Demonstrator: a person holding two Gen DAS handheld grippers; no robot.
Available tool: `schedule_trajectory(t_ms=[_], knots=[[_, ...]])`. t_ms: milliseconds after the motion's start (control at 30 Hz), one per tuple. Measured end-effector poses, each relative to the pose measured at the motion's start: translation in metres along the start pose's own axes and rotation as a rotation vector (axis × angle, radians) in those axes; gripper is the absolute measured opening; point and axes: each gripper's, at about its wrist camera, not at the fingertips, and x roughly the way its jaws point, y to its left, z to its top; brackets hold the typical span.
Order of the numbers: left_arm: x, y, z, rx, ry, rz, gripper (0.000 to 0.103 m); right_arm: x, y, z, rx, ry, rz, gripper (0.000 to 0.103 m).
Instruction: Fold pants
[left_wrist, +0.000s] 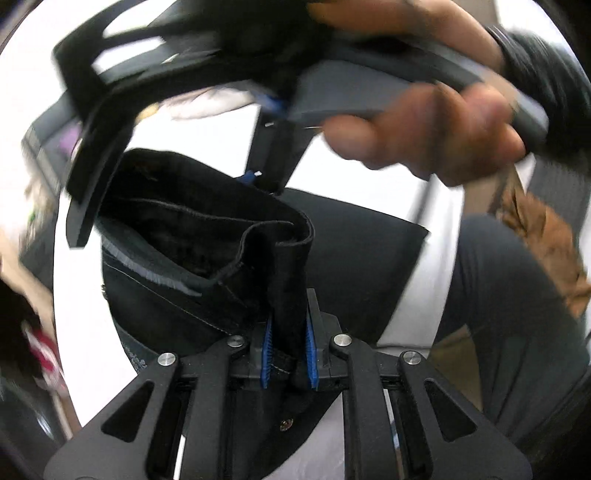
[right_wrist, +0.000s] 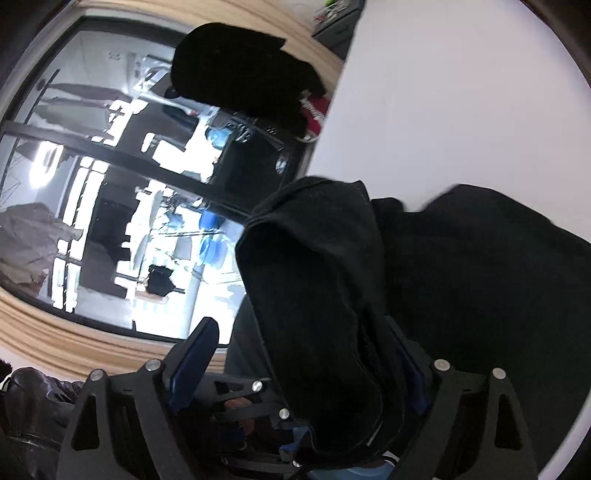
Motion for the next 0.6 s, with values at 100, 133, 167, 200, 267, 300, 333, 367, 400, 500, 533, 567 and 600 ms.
schedule_trajectory(t_ms=[100, 133, 167, 200, 267, 300, 333, 367, 400, 500, 533, 567, 600], knots=[[0.007, -0.019, 0.003, 0.068, -0.008, -0.018, 0.013, -0.016, -0.021, -0.012, 0.072, -0.04, 0.011, 0.092], [0.01, -0.025, 0.004, 0.079, -0.007, -0.027, 0.013, -0.018, -0.028, -0.016, 0.099, -0.054, 0.01, 0.092], [0.013, -0.03, 0.004, 0.09, -0.003, -0.036, 0.013, -0.018, -0.036, -0.02, 0.127, -0.063, 0.003, 0.092], [0.014, -0.032, 0.003, 0.095, 0.001, -0.044, 0.013, -0.018, -0.04, -0.024, 0.142, -0.071, 0.001, 0.092], [0.012, -0.03, 0.0, 0.094, 0.01, -0.05, 0.013, -0.016, -0.046, -0.031, 0.152, -0.086, -0.027, 0.083], [0.013, -0.03, 0.0, 0.095, 0.013, -0.05, 0.013, -0.013, -0.051, -0.034, 0.162, -0.088, -0.045, 0.076], [0.012, -0.029, 0.0, 0.092, 0.016, -0.051, 0.013, -0.012, -0.057, -0.037, 0.182, -0.093, -0.051, 0.072], [0.013, -0.028, 0.0, 0.089, 0.019, -0.053, 0.013, -0.011, -0.066, -0.041, 0.213, -0.104, -0.053, 0.063], [0.01, -0.024, 0.0, 0.087, 0.022, -0.053, 0.013, -0.011, -0.07, -0.042, 0.23, -0.11, -0.06, 0.057], [0.012, -0.025, 0.0, 0.094, 0.031, -0.054, 0.013, -0.014, -0.08, -0.047, 0.252, -0.139, -0.099, 0.026], [0.014, -0.026, 0.001, 0.092, 0.034, -0.06, 0.013, -0.016, -0.081, -0.048, 0.246, -0.148, -0.124, 0.018], [0.014, -0.025, 0.002, 0.088, 0.035, -0.067, 0.013, -0.019, -0.082, -0.05, 0.237, -0.164, -0.133, 0.018], [0.005, -0.019, 0.003, 0.088, 0.036, -0.069, 0.013, -0.02, -0.082, -0.05, 0.223, -0.174, -0.145, 0.017]])
